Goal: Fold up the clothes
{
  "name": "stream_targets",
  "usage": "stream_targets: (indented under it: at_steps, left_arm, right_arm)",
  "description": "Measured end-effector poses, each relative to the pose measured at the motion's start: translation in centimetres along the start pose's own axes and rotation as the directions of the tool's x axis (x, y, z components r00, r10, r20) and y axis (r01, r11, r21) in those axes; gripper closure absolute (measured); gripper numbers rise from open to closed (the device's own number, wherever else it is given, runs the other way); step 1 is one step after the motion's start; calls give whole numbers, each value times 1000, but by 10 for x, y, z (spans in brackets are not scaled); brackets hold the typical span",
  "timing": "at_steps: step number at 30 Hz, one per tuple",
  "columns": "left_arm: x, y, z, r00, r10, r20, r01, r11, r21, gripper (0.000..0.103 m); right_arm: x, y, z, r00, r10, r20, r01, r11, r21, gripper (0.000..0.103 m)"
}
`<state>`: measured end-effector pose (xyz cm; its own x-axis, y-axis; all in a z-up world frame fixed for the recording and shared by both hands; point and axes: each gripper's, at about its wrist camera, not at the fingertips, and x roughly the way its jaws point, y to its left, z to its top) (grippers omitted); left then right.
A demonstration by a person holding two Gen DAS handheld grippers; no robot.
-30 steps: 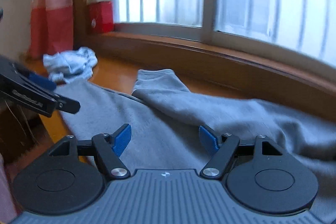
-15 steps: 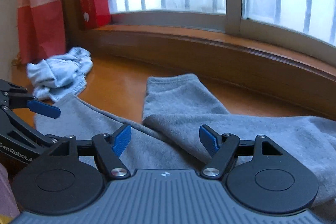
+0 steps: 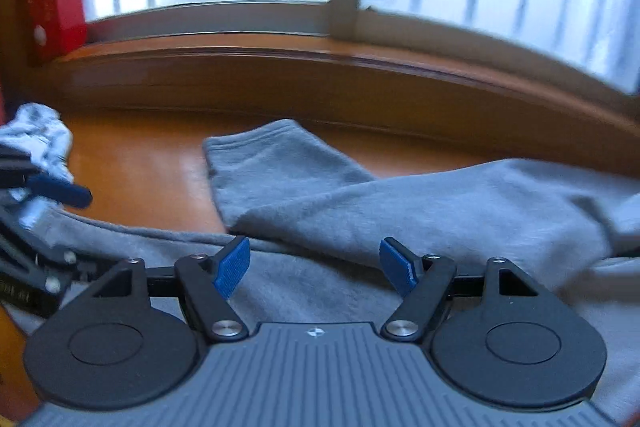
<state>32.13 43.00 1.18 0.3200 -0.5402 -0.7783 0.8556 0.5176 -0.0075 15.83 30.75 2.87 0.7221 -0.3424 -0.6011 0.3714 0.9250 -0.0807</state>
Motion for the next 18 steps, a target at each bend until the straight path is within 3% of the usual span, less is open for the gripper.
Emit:
stream_targets:
  at_steps: [5, 18]
  left_arm:
    - [6, 2, -1, 998, -66, -9, 66, 998, -4, 20]
    - [6, -13, 11, 999, -36, -37, 36, 999, -10, 19]
  right_arm:
    - [-15, -12, -12, 996, -79, 30, 78, 997, 29, 28]
    - [-5, -36, -15, 992, -113, 58, 117, 991, -61, 28]
